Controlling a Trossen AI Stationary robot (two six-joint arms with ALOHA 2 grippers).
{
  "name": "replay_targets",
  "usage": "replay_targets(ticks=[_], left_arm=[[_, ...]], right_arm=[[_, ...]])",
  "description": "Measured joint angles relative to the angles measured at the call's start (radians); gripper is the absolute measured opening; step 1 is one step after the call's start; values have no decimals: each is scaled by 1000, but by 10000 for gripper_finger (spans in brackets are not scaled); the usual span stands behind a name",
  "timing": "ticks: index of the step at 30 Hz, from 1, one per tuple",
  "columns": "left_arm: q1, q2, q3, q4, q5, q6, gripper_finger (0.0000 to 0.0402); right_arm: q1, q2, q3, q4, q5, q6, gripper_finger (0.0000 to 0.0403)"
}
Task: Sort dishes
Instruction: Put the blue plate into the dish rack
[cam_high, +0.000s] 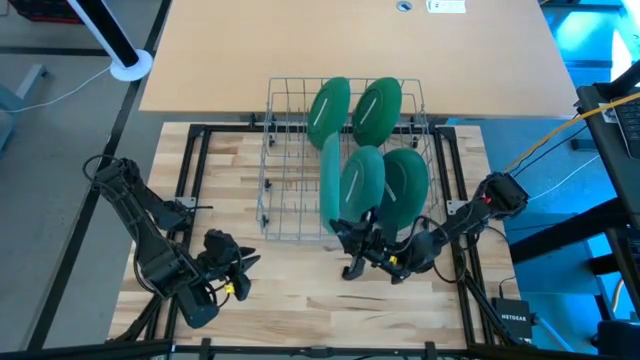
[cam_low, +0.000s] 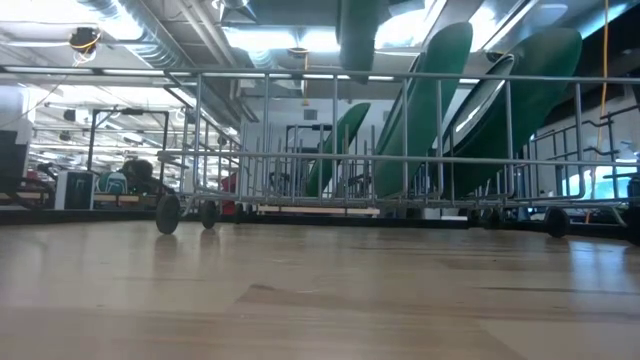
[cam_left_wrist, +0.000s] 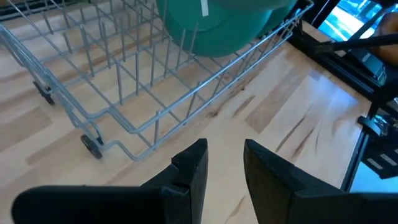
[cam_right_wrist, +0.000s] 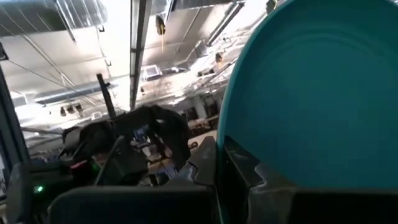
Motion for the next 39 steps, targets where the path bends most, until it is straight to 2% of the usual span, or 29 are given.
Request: replay_targets(ticks=[11, 18, 21, 25, 33, 39], left_arm=[[30, 0, 0, 0, -13, 22, 95], [57, 0, 0, 1, -16, 23, 95], [67, 0, 0, 0, -16, 23, 95], [68, 0, 0, 1, -16, 22, 95], [66, 0, 0, 1, -16, 43, 95], [67, 0, 0, 1, -16, 45, 95]], right_arm=[[-1, 4, 0, -49, -55, 81, 9], [-6, 94, 21, 32, -30, 172, 9], [-17, 174, 77, 140, -29, 174, 9], [-39, 224, 152, 138, -32, 150, 9], [-74, 237, 218, 115, -46, 122, 10], [-86, 237, 219, 76, -5, 127, 10]])
